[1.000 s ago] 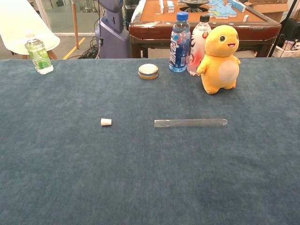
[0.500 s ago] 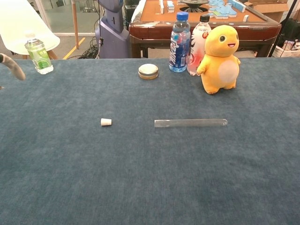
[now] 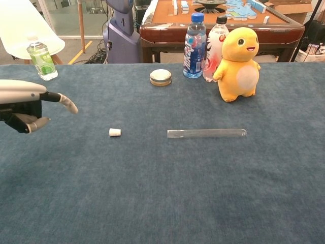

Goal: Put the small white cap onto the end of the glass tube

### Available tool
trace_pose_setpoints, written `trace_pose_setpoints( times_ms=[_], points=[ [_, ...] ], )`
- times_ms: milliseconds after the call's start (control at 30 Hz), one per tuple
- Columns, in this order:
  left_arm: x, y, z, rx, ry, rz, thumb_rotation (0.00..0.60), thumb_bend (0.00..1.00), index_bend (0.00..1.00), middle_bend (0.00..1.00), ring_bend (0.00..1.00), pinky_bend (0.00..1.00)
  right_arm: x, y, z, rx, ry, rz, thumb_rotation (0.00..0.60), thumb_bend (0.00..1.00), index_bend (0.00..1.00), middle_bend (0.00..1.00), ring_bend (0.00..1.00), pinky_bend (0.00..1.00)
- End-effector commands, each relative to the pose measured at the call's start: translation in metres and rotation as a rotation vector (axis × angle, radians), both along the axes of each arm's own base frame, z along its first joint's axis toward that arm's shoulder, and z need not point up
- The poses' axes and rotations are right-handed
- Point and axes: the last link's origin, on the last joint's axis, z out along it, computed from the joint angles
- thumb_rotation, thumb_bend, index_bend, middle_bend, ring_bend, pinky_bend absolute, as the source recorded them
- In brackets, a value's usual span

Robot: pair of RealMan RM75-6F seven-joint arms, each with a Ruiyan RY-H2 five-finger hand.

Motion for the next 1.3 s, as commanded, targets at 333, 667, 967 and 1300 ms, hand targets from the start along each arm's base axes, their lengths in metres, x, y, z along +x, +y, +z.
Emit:
trace_pose_setpoints(
  times_ms=[333, 667, 967, 1300],
  points=[
    [0.005, 0.010, -0.030, -0.080, 0.069, 0.049, 0.600, 0.65, 0.12, 1.00, 1.00, 1.00, -0.007, 0.001, -0.002, 0.003, -0.005, -0.019, 0.600, 0.28, 0.24, 0.33, 0.32, 0.36],
    [0.012, 0.016, -0.046, -0.104, 0.057, 0.053, 0.600, 0.65, 0.12, 1.00, 1.00, 1.00, -0.010, 0.004, -0.001, 0.000, -0.008, -0.032, 0.600, 0.28, 0.24, 0.33, 0.32, 0.36],
    [0.011, 0.021, -0.055, -0.115, 0.060, 0.068, 0.600, 0.65, 0.12, 1.00, 1.00, 1.00, -0.013, 0.007, 0.000, -0.006, -0.009, -0.044, 0.600, 0.28, 0.24, 0.34, 0.32, 0.36],
    [0.010, 0.025, -0.061, -0.123, 0.053, 0.080, 0.600, 0.65, 0.12, 1.00, 1.00, 1.00, -0.016, 0.009, -0.001, -0.006, -0.011, -0.056, 0.600, 0.28, 0.24, 0.34, 0.33, 0.37]
  ],
)
